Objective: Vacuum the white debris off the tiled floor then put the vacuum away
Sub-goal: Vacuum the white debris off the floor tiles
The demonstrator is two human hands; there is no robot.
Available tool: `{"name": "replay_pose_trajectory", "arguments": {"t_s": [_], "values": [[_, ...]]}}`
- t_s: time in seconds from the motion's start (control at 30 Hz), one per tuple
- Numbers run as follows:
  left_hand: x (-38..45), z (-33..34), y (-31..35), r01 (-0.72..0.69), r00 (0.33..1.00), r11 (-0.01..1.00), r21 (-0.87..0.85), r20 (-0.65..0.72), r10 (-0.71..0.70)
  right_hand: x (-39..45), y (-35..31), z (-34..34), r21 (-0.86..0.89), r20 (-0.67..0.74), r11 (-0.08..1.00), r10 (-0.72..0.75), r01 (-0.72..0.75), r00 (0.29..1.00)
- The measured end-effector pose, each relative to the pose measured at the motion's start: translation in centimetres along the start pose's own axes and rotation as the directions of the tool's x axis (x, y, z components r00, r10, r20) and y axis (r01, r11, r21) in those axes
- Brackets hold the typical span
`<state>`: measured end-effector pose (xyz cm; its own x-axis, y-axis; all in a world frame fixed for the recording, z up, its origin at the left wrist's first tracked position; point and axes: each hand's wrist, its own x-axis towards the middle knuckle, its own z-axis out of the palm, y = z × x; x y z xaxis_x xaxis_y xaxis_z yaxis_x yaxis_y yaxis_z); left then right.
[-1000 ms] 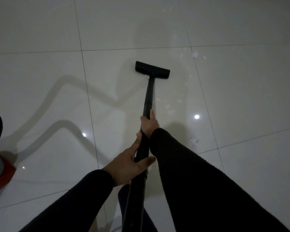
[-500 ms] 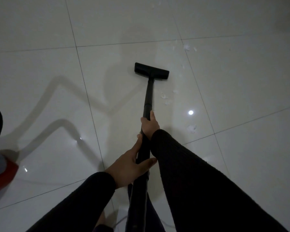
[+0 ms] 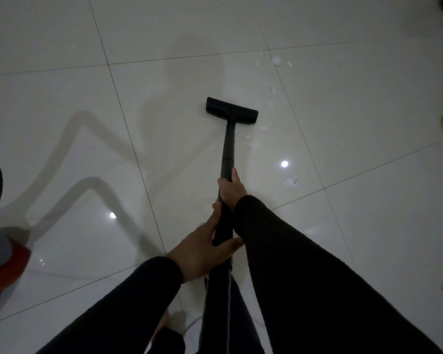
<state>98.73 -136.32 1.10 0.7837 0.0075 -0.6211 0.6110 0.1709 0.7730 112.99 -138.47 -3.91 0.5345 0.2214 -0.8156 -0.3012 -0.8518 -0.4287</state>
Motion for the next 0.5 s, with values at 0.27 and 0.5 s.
{"name": "replay_pose_trajectory", "arguments": {"t_s": [0.27, 0.5], "values": [[-2.5, 3.0, -1.3, 0.027, 0.999, 0.999, -0.025, 0.020, -0.026, -2.1, 4.1, 0.5, 0.038, 0.002, 0.999, 0.035, -0.035, 0.999], [-2.4, 5.9, -2.2, 0.058, 0.998, 0.998, -0.037, -0.028, -0.059, -2.3, 6.3, -0.5, 0.040, 0.026, 0.998, 0.037, -0.038, 0.999]]}}
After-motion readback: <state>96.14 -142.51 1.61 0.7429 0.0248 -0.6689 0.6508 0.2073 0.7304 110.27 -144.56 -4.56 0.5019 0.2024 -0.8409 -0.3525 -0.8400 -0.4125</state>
